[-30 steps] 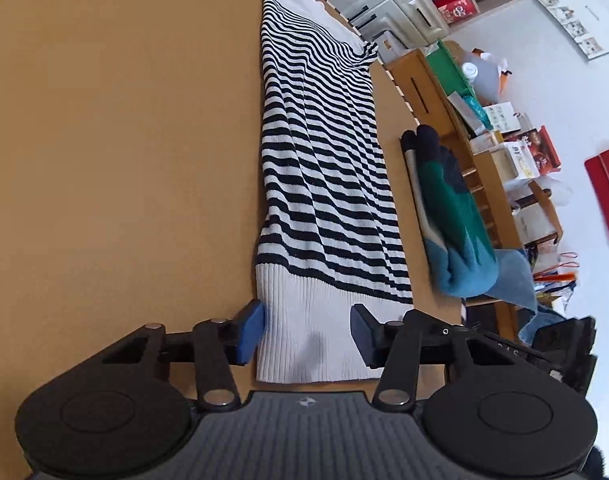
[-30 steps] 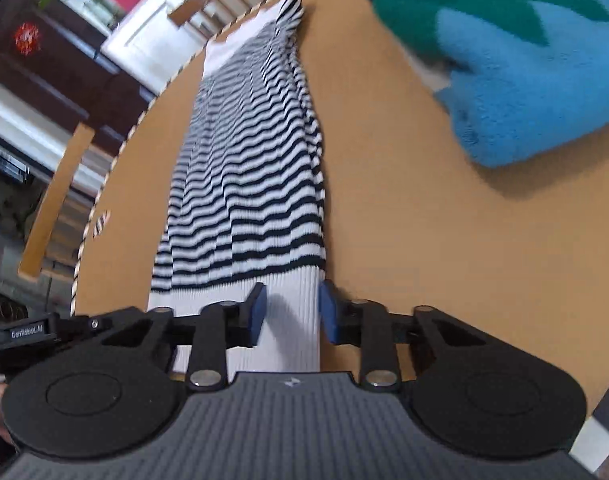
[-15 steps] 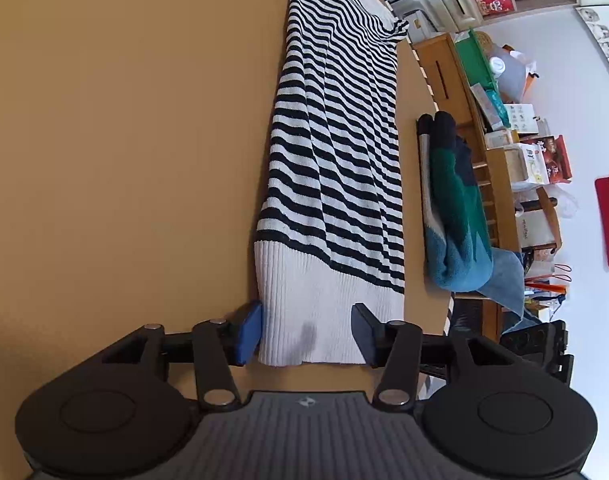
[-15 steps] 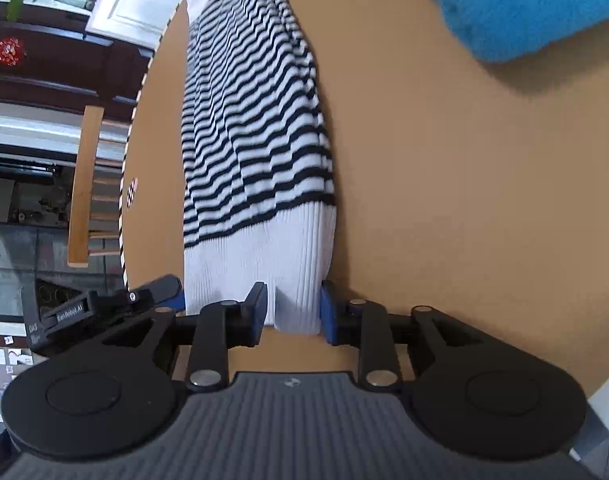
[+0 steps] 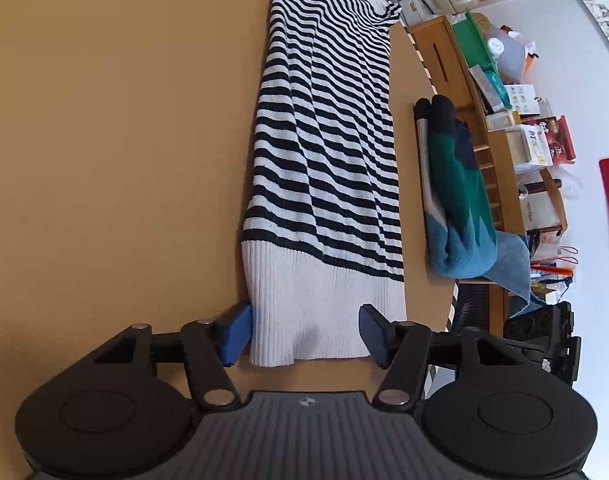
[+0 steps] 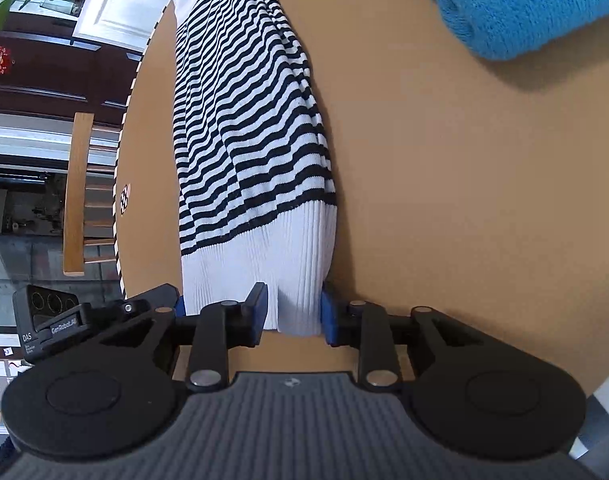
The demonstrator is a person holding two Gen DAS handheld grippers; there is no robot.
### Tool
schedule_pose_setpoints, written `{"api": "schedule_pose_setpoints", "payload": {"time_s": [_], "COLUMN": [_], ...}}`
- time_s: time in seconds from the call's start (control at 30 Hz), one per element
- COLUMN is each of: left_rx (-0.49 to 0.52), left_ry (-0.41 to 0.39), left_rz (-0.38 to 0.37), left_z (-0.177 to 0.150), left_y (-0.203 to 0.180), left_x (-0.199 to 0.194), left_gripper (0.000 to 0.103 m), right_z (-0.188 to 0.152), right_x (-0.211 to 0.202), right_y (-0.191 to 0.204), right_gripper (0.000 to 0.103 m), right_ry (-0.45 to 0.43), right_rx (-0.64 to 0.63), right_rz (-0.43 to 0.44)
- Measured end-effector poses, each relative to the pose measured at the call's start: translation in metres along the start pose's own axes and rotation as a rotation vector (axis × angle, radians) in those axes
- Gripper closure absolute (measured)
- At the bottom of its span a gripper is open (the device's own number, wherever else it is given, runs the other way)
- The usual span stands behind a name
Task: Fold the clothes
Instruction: 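Grasp the ribbed hem with the right tool while the left tool grasps beside it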
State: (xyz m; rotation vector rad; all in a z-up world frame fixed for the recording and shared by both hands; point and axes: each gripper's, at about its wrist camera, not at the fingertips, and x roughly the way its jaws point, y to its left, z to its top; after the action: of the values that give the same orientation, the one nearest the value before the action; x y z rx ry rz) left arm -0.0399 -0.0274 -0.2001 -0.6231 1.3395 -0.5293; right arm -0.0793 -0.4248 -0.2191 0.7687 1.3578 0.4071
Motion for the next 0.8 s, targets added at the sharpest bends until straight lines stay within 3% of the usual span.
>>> {"api": "schedule_pose_setpoints", "payload": {"time_s": [0.07, 0.13, 0.23, 0.4, 0.53, 0.8], "left_rx": [-0.004, -0.031, -0.076, -0.068, -0.12, -0.244], "left_ry": [0.008, 0.016, 0.027, 0.017, 0.028, 0.113], "left_rz": [0.026, 0.025, -0.024, -0.013, -0.06, -0.102], "left_z": [0.0, 0.0, -0.002, -0.003, -0.01, -0.053], "left_y": [0.004, 0.01, 0.019, 0.018, 0.023, 0.022], "left_x": [0.0, 0.001, 0.007, -0.003, -0.023, -0.067], "left_gripper": [0.074, 0.09, 0.092, 0.094, 0.095, 0.095], "right_z": [0.001, -0.001, -0.003, -0.003, -0.008, -0.039], "right_x": [0.001, 0.001, 0.0, -0.005, -0.019, -0.05], "right_y": [0.0, 0.001, 0.004, 0.011, 0.013, 0.028], "right_gripper": [0.089, 0.091, 0.092, 0.092, 0.093, 0.093], "right_ry": [-0.007, -0.018, -0.032, -0.048, -0.04, 0.078], "right_rx": [-0.003, -0.021, -0.046, -0.095, -0.101, -0.129], "right_rz": [-0.013, -0.023, -0.04, -0.086, -0.05, -0.004]}}
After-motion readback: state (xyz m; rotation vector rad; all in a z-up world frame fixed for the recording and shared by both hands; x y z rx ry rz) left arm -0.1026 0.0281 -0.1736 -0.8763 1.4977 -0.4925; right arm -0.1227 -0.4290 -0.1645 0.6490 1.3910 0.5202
